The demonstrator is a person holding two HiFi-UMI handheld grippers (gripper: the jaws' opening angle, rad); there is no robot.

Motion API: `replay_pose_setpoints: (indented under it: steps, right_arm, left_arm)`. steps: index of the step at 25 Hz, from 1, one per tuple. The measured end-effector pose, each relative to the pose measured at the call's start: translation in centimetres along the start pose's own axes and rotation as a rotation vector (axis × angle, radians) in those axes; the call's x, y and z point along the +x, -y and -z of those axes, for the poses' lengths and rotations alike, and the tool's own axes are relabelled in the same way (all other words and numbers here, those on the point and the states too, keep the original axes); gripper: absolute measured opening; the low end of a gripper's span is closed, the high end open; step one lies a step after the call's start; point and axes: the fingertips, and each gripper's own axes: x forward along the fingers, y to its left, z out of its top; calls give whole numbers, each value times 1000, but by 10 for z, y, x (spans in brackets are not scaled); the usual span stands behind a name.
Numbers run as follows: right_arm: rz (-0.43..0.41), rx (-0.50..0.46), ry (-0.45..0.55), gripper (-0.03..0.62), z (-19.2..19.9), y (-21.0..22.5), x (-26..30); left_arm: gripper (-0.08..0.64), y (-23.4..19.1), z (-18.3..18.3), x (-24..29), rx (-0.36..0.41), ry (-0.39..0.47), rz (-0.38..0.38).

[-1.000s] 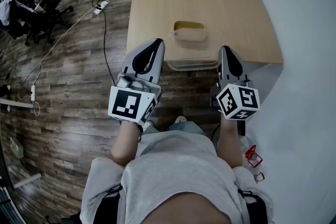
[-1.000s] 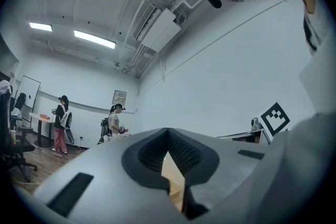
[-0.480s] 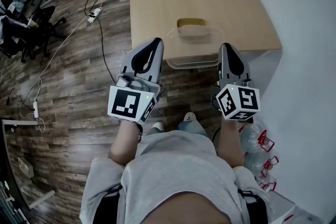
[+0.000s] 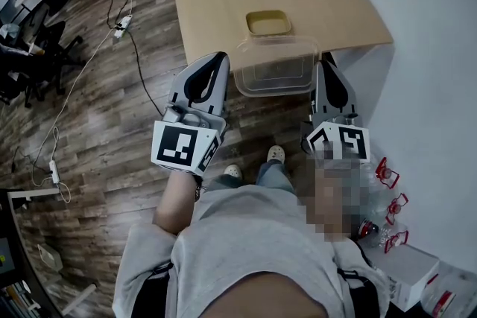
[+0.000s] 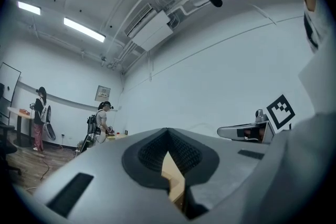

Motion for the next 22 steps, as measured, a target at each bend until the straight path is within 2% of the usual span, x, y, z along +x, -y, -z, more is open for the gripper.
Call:
replay_pose_setpoints:
  steps: [7,22]
  right_arm:
    - [39,1,0,21,11,-12,-31]
    - [57,-19,41,22,1,-33,-57]
  left_arm:
    - [11,9,11,-24,-11,-24,30]
    - [11,12,-3,-55,0,4,34]
